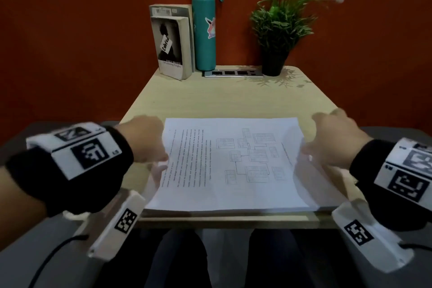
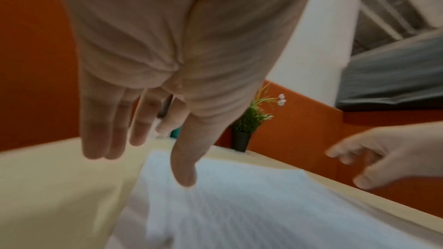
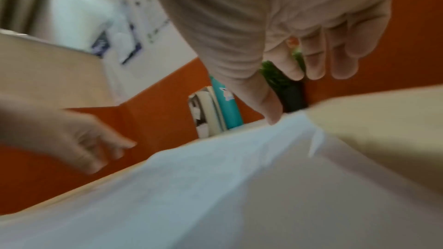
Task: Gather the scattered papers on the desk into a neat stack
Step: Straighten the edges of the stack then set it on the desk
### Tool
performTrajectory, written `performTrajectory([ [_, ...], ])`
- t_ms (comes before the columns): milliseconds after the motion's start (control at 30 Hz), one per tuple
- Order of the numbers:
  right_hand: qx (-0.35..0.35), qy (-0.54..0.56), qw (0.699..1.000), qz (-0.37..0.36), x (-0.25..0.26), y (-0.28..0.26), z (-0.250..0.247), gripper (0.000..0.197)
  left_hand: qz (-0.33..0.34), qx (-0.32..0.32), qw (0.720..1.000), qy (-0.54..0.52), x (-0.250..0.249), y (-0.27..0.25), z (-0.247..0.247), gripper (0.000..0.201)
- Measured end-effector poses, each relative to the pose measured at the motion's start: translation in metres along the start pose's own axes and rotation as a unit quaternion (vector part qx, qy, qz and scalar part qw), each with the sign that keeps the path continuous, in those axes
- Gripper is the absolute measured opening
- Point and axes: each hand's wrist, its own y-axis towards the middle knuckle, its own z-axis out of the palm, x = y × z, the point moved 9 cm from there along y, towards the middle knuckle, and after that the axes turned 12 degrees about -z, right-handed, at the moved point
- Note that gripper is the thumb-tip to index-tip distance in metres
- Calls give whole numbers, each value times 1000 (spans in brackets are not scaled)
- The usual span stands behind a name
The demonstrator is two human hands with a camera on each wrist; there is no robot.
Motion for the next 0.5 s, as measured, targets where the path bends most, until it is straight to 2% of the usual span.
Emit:
performTrajectory([
  [67, -19, 24, 996, -90, 34, -1, -14, 64, 37, -17, 999, 2, -24, -8, -21, 69],
  [167, 72, 44, 977, -195, 83, -7, -4, 77, 93, 40, 995, 26, -60, -18, -19, 80],
  [300, 173, -24, 964, -203, 91, -6, 34, 77, 109, 88, 982, 124, -81, -26, 15, 77],
  [500, 175, -22, 962, -210, 88, 1, 48, 71, 104, 114, 985, 78, -78, -11, 37, 83],
])
